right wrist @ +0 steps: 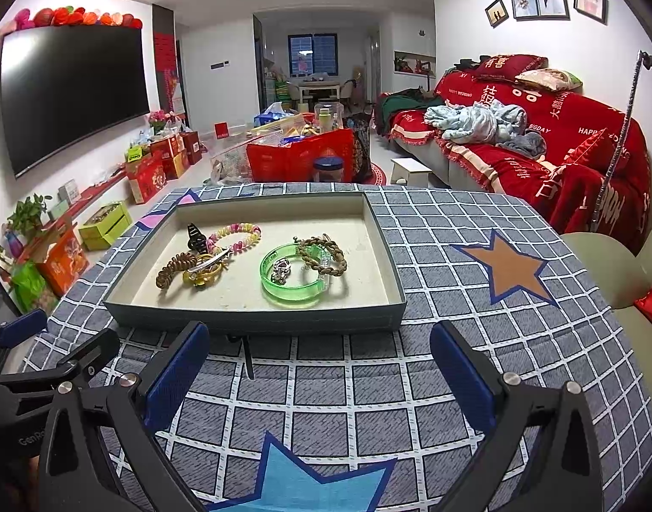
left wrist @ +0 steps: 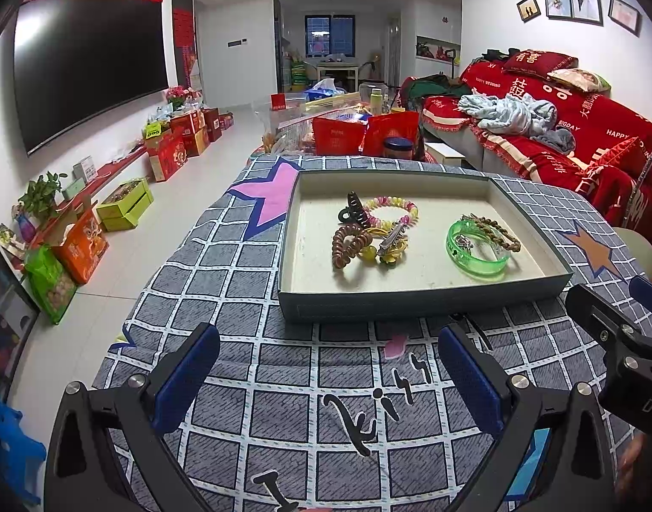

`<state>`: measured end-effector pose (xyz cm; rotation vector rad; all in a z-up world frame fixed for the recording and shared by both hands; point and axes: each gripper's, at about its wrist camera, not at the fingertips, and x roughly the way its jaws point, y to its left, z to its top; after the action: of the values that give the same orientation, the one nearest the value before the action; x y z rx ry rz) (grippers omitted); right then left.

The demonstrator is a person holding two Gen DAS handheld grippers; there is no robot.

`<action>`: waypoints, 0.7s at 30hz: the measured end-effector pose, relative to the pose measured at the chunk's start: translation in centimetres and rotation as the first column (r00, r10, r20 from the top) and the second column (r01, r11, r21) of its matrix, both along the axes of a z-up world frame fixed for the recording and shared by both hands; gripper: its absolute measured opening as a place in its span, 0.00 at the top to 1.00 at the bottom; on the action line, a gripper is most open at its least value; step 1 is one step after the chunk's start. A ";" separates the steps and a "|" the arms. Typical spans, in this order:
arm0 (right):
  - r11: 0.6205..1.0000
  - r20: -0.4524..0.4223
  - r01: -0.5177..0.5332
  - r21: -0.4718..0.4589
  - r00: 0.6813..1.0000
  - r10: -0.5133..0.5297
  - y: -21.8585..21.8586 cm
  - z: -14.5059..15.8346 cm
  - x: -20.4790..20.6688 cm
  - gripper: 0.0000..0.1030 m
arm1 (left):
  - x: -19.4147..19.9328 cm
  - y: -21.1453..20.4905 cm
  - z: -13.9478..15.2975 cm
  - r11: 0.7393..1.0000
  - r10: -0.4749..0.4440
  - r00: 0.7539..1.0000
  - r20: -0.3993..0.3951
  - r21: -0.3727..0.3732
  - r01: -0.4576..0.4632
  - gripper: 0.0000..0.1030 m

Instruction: Organize jewelry

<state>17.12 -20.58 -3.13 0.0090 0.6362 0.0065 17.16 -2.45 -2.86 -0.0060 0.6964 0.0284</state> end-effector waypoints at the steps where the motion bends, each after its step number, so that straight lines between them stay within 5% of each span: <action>1: 1.000 0.000 0.000 0.001 1.000 0.000 0.0 0.0 0.0 0.00 | -0.1 0.0 0.0 1.000 0.000 1.000 0.000 0.001 0.000 0.00; 21: 1.000 0.001 -0.001 0.001 1.000 0.001 0.1 0.0 0.0 0.00 | 0.0 0.0 0.0 1.000 0.003 1.000 -0.001 -0.001 -0.003 0.00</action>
<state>17.12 -20.53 -3.13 0.0099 0.6347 0.0076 17.17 -2.50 -2.89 -0.0081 0.6971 0.0305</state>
